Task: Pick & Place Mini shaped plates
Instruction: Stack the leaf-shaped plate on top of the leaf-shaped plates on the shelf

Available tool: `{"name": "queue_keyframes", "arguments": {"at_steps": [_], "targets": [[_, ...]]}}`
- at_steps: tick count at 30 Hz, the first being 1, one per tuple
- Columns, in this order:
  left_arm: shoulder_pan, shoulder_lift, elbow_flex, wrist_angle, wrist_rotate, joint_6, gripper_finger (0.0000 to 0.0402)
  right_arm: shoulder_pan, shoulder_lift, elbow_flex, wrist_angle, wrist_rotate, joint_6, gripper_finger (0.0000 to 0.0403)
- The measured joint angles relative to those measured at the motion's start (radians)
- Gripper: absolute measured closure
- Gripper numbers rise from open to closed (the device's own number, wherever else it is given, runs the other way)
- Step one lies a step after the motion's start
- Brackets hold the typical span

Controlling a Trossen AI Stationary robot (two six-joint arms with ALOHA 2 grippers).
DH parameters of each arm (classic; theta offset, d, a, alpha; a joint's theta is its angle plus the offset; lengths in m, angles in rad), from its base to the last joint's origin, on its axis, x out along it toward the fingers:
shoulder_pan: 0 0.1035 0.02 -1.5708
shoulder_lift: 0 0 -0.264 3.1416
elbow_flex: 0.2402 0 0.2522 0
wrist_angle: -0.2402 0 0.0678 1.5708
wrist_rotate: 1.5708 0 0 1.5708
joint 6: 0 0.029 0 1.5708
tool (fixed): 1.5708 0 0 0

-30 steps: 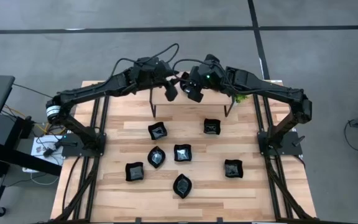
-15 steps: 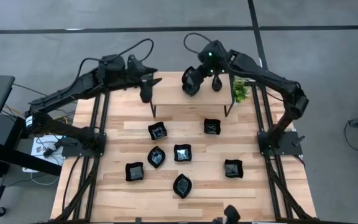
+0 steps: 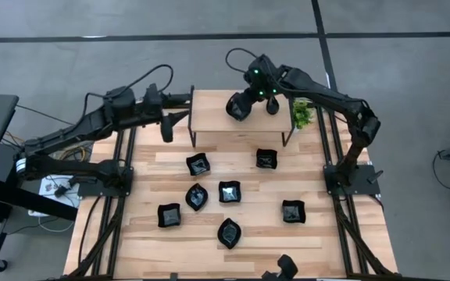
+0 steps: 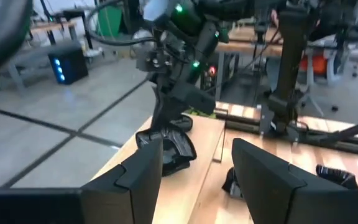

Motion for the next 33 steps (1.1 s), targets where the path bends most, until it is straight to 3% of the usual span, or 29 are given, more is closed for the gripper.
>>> {"name": "queue_keyframes", "arguments": {"at_steps": [10,33], "targets": [[0.000,-0.087,-0.105,0.091,0.000,-0.023,0.0209,0.002,0.001,0.001,-0.025,0.064,-0.003,0.0403],[0.000,-0.081,-0.107,0.101,0.000,-0.019,0.0209,0.019,0.044,-0.023,0.017,0.143,0.000,0.0403]]}}
